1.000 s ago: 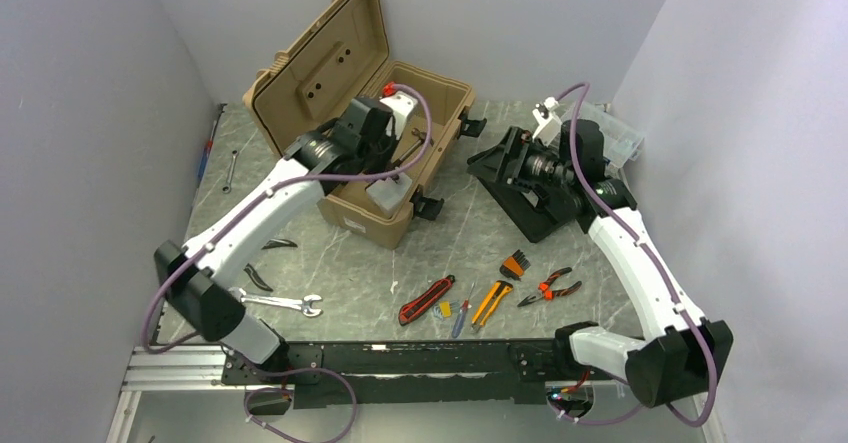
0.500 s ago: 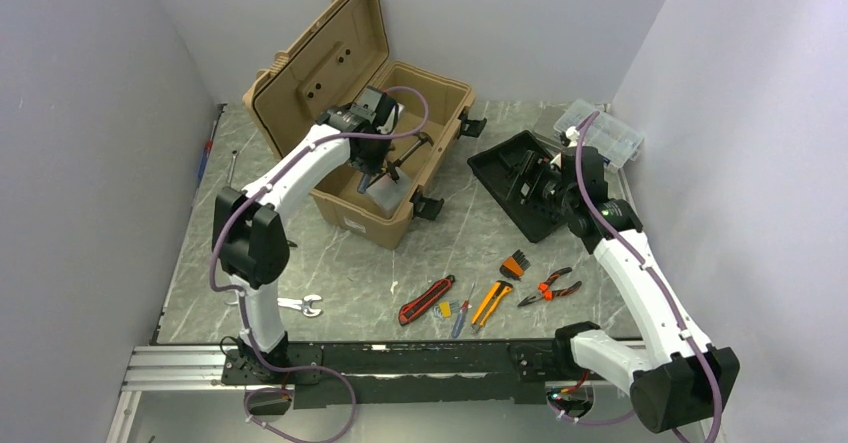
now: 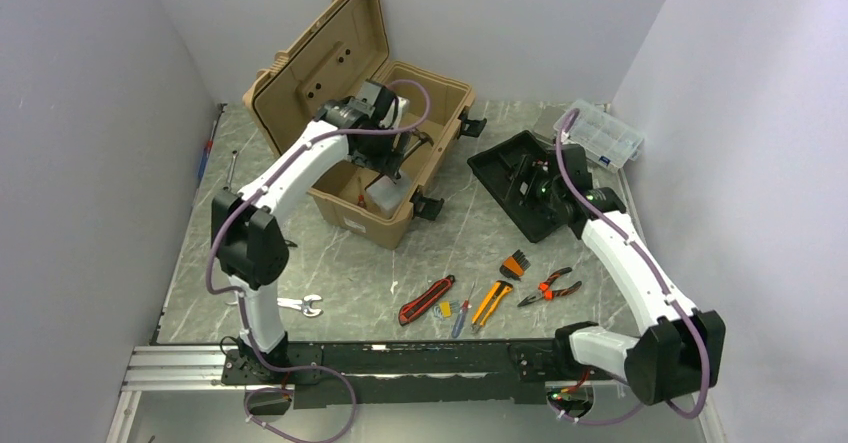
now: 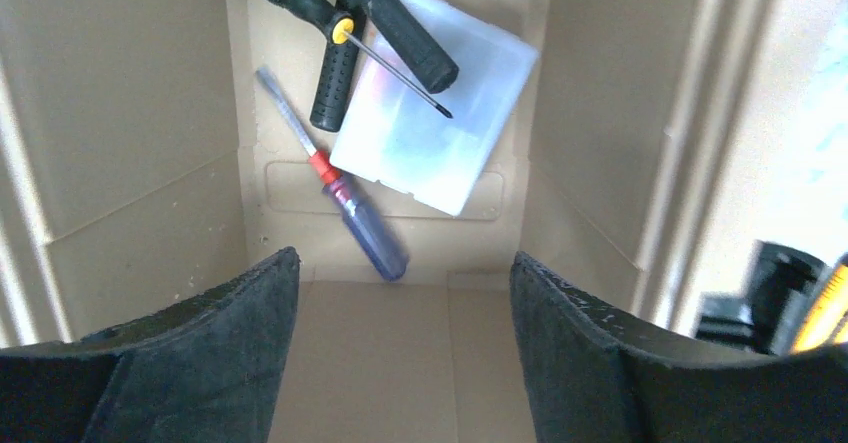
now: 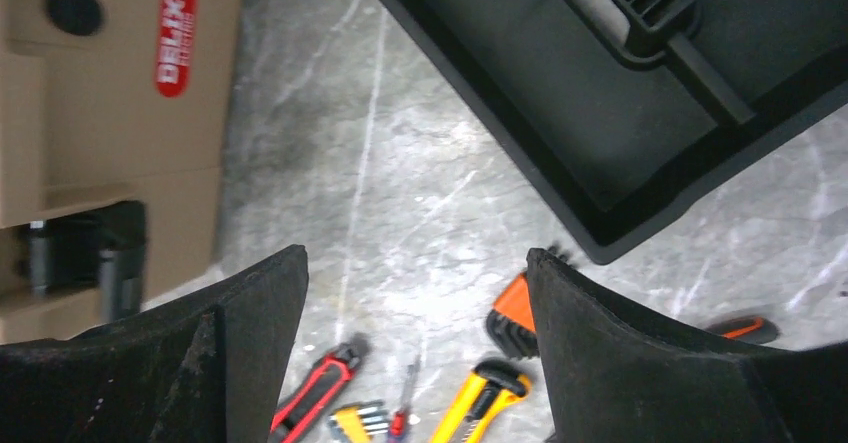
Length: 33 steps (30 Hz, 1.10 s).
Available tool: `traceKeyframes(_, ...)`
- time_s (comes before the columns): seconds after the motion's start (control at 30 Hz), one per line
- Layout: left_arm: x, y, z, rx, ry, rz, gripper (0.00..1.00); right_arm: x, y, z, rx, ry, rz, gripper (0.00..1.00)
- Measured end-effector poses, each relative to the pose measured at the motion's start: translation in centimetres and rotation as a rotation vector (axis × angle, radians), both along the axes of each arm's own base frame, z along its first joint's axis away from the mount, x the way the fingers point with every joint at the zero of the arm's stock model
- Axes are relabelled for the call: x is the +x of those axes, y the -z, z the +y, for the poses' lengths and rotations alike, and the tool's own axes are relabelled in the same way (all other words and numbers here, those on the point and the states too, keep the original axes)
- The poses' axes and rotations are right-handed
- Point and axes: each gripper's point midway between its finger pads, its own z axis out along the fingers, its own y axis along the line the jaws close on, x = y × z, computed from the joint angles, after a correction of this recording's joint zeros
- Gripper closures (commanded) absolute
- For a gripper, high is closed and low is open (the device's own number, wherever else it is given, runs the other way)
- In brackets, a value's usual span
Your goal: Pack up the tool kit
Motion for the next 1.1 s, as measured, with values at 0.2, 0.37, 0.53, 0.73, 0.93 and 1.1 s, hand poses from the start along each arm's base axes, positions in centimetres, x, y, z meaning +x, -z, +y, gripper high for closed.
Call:
traceKeyframes(0.2,-2.0,-6.6,-0.7,-0.085,0.045,-0.132,0.07,1.4,2.0,-1.6,-0.158,-0.043,0.005,0.15)
traceKeyframes(0.37,-6.9,-13.2,-1.5,-0.175,0.155,-0.284,0.01,3.9,2.4,-3.4,-0.293,-0.061,-0.019,0.15)
traceKeyframes(0.53,-12.0,-15.6,-0.4,-0.244,0.236,-0.363,0.01,7.7,3.6,-4.4,-0.346,-0.155,0.02,0.14)
traceKeyframes(0.73,-15.2,-12.0,1.6,-0.249,0.241,-0.325,0.01,11.4,5.2,-6.0,-0.371,-0.221,0.062,0.14)
traceKeyframes(0.93,-17.7,-10.5,1.7,-0.32,0.244,-0.309,0.01,15.1,7.8,-5.7,-0.365,-0.303,0.114,0.19)
traceKeyframes(1.1,-18.3,-12.1,2.2,-0.365,0.231,-0.357,0.01,14.9,10.9,-5.5,-0.363,-0.372,0.201,0.22)
